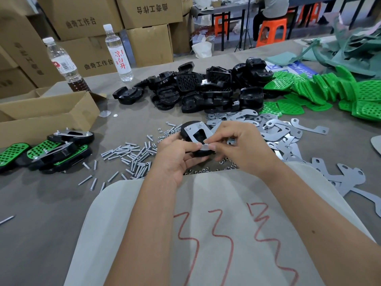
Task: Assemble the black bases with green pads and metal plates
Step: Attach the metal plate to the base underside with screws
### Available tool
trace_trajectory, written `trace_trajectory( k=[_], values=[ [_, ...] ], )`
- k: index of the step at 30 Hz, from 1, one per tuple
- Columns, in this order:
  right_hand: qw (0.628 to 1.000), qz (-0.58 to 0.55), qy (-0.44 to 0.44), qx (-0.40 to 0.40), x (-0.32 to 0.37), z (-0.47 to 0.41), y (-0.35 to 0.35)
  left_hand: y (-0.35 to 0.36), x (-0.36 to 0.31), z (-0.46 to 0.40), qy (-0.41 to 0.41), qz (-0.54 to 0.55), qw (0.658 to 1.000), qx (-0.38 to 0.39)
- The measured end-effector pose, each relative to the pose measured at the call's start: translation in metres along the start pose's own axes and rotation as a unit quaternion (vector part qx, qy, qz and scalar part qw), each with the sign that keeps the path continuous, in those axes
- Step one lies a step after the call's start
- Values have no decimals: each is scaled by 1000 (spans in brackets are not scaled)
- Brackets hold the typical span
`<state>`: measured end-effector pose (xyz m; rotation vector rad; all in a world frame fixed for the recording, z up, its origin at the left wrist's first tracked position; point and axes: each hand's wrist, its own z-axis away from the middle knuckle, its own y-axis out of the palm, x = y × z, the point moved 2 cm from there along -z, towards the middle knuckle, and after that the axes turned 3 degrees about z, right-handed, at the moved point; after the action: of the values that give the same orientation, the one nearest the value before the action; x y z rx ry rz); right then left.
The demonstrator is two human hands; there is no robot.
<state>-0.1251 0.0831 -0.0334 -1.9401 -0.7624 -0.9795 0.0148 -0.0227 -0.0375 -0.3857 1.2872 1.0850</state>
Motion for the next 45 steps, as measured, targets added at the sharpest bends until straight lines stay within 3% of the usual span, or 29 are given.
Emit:
trace_trajectory(
  k=[8,16,22,28,45],
  values=[
    [999,-9,23,-25,-2,1,0,3,-1,4,-4,-17,1000,20],
    [998,-41,27,50,-6,0,-4,1,-3,4,-16,6,999,35],
    [996,-59,59,22,-7,0,-4,1,-3,4,-15,4,999,32],
    [998,-43,28,40,-2,1,-3,0,-3,2,-12,6,1000,22],
    [998,-52,35,-17,-4,2,-2,1,-3,4,-12,12,999,29]
  ],
)
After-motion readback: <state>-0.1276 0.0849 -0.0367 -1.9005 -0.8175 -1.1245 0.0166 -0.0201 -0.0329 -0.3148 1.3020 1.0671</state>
